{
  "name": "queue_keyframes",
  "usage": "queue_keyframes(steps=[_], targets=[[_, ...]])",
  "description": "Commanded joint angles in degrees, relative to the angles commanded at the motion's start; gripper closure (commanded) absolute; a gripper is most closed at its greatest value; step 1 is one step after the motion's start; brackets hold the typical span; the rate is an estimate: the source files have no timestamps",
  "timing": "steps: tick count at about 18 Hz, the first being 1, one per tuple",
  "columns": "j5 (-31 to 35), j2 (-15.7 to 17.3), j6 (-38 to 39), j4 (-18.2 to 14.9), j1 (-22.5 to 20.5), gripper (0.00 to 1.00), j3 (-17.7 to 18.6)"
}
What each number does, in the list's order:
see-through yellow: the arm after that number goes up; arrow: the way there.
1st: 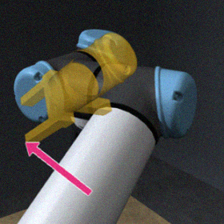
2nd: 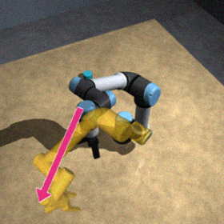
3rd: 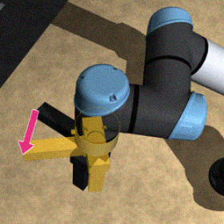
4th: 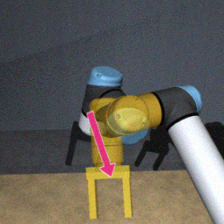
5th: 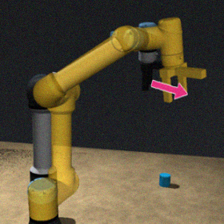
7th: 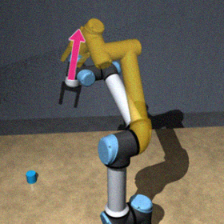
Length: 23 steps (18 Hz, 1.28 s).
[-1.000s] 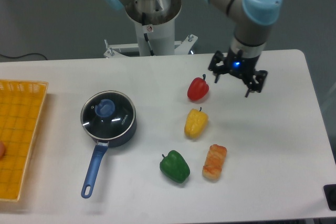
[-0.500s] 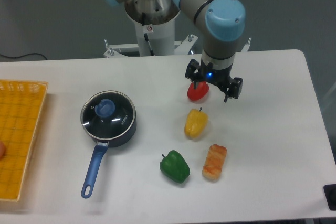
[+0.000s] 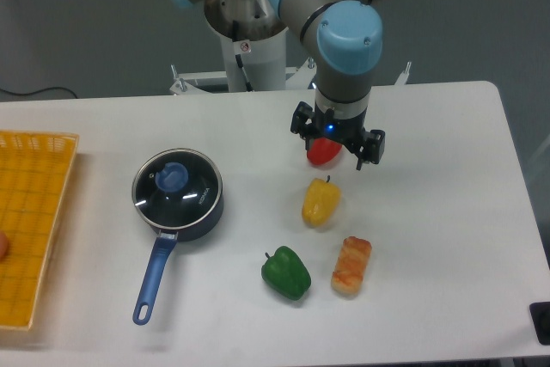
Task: Open the lid
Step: 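Move the gripper across the table past the red pepper, then move the gripper over the saucepan lid's blue knob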
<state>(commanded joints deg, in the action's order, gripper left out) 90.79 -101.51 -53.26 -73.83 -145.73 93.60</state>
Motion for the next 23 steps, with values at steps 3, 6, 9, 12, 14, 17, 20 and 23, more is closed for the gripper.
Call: queue_keyframes(steps=[3, 6, 9, 12, 14, 17, 20, 23], targets=[[-0.09, 0.18, 2.45, -0.09, 2.28, 0.0, -0.52], [-0.09, 0.35, 4.04, -0.26, 3.7, 0.0, -0.62], [0.0, -0.08, 4.48, -0.18, 4.49, 0.0, -0.35], [2.97, -0.7, 4.4, 0.0, 4.58, 0.0, -0.09], [3.17, -0.62, 4.31, -0.09, 4.84, 0.0, -0.52], [3.08, -0.53, 4.31, -0.35, 7.12, 0.0, -0.7], [2.99, -0.61, 4.48, 0.0, 8.61, 0.0, -0.7], [3.6, -0.61, 4.75, 0.09, 10.55, 0.0, -1.14]])
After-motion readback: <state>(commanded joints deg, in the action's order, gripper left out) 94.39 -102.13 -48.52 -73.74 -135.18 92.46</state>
